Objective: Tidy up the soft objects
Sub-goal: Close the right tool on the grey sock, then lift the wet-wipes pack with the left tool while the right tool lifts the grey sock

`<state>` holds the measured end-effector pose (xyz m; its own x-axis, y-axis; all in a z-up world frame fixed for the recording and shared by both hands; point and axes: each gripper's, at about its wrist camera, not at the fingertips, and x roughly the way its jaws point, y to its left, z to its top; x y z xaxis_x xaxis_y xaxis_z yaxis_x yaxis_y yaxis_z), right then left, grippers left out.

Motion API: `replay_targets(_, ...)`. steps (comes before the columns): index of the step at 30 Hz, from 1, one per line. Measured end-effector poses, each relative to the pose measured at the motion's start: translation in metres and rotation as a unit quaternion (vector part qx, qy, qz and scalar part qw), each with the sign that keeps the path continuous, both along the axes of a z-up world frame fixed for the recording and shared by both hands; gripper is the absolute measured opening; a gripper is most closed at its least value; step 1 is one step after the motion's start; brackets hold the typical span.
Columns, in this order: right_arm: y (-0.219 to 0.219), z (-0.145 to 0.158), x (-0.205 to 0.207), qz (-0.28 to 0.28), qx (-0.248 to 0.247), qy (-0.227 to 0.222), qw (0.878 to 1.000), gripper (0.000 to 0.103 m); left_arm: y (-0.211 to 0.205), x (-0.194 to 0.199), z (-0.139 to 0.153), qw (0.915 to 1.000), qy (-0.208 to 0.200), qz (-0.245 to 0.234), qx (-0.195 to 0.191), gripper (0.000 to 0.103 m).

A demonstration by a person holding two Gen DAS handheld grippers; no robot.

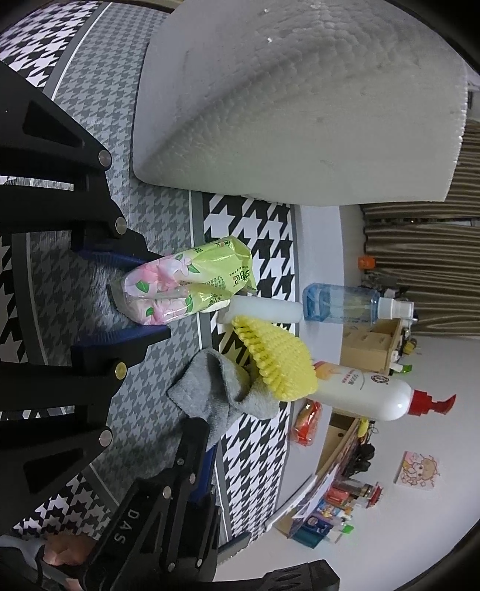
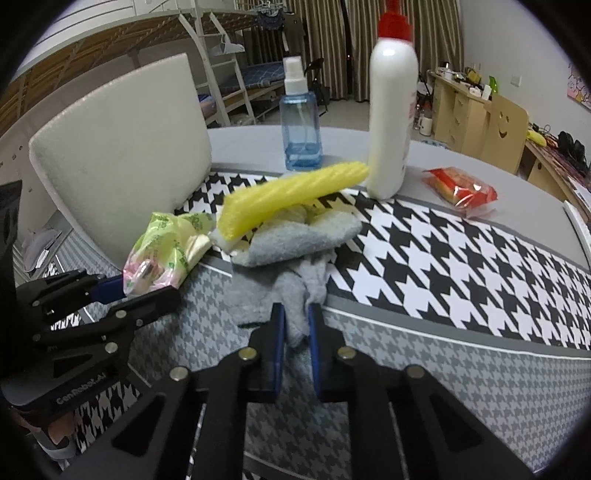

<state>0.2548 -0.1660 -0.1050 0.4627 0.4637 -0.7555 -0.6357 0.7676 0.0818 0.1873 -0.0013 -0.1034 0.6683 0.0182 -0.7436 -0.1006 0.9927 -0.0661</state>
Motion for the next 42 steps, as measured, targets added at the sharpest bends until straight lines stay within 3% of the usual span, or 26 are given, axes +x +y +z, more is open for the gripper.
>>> replay_targets(24, -0.027, 0.055, -0.045, -0.012, 0.040, -0.076, 0.996, 0.014, -0.007, -0.036, 0.039, 0.9965, -0.076, -0.010, 0.035, 0.031)
replay_targets(27, -0.030, 0.060, -0.049, -0.018, 0.042, -0.081, 0.996, 0.013, -0.007, -0.039, 0.040, 0.9962, -0.079, -0.014, 0.035, 0.023)
replay_targets(35, -0.037, 0.070, -0.056, -0.029, 0.049, -0.095, 0.994, 0.013, -0.005, -0.040, 0.036, 0.9971, -0.070, -0.015, 0.025, 0.023)
replay_targets(42, -0.047, 0.079, -0.056, -0.037, 0.066, -0.104, 0.992, 0.013, -0.006, -0.027, 0.031, 0.9984, -0.051, 0.000, 0.026, 0.038)
